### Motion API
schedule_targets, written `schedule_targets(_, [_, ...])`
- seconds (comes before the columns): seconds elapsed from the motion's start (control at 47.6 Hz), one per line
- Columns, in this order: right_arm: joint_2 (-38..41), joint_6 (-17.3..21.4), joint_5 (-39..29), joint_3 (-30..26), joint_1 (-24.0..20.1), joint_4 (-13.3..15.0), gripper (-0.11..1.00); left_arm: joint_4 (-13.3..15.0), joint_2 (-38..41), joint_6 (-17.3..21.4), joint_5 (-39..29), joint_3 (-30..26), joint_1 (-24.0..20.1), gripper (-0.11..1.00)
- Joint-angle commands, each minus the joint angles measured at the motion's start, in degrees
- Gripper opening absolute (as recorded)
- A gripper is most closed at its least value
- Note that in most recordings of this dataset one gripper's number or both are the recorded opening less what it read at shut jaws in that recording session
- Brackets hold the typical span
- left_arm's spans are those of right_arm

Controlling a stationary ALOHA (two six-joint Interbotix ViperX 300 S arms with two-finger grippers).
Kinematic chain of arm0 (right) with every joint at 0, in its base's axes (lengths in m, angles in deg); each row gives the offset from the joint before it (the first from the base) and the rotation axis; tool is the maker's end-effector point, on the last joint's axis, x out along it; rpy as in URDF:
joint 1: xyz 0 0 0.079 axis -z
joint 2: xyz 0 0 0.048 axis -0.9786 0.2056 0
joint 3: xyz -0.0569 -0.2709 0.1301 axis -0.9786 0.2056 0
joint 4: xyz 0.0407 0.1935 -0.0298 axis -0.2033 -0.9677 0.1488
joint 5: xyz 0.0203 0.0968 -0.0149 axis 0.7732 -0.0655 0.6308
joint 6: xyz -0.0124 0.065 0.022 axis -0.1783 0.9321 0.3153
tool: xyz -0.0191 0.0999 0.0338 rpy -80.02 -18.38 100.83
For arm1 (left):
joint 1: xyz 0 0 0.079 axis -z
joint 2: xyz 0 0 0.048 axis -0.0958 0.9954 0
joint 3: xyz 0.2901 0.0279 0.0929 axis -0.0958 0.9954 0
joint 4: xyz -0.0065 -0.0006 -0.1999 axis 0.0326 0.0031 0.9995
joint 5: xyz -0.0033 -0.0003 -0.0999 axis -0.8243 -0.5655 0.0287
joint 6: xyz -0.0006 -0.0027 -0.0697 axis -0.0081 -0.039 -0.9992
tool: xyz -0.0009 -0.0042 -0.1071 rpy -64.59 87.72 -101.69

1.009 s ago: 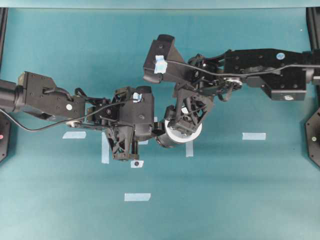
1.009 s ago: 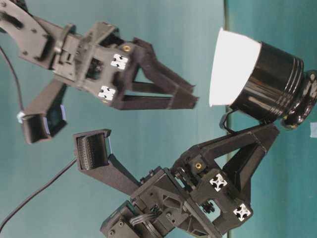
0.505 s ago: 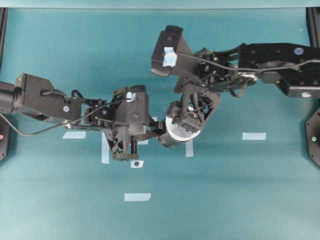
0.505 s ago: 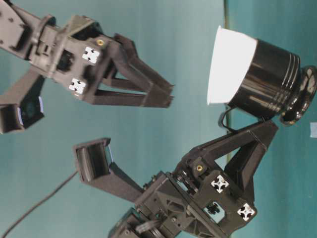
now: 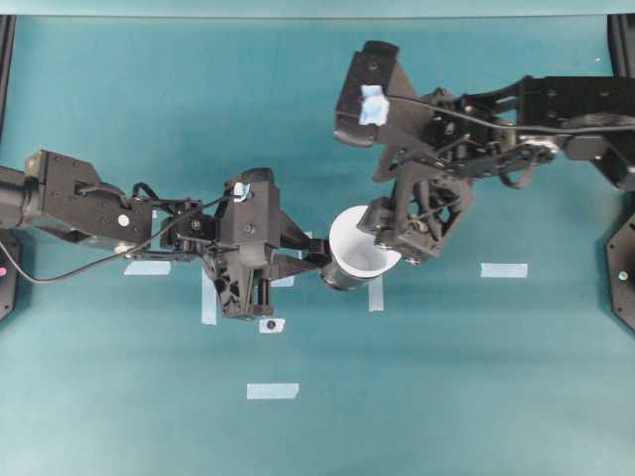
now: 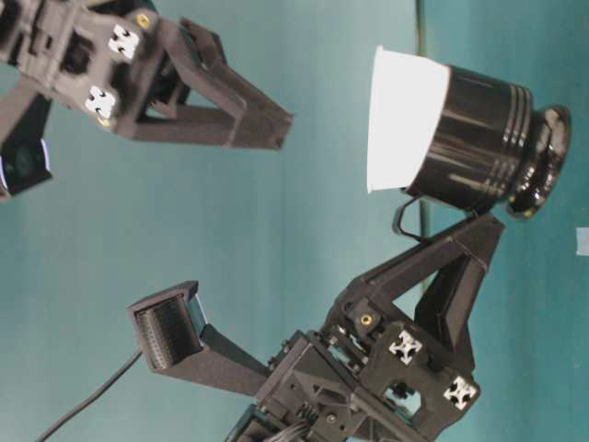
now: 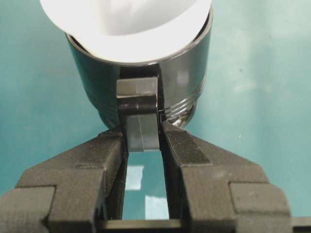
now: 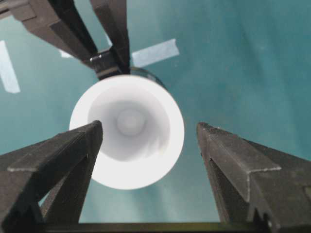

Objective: Holding the cup holder with the left arm, the right arm places the cup into the cup holder.
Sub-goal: 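Open the right gripper and withdraw it rightward from the cup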

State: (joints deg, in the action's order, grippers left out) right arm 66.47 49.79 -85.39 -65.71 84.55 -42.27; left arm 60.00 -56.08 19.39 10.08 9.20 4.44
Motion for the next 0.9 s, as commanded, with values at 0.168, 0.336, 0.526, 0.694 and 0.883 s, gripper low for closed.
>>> schedule_targets(0.168, [-6.3,2.6,0.7,3.0,-0.4,0.1,0.86,-0.1,1.9,-0.1,2.9,-0.4,-0.1,0.25])
schedule_targets(0.336, [-7.4,4.3,2.1,5.4,-1.2,0.1,0.86,-0.1,3.1,-0.1,4.0,-0.4,-0.9,0.25])
schedule_targets(0.526, [-8.2,6.7,4.3,8.1,-1.5,0.1,0.86,-0.1,4.5,0.0,4.1,-0.4,-1.3,0.25])
schedule_targets(0.694, [-8.6,8.5,7.0,10.0,-1.8,0.1,0.86,-0.1,5.5,-0.1,3.6,-0.2,-1.3,0.25])
schedule_targets(0.883, [-8.9,8.7,8.4,10.9,-2.2,0.1,0.86,-0.1,5.5,0.0,0.5,0.0,-1.4,0.25])
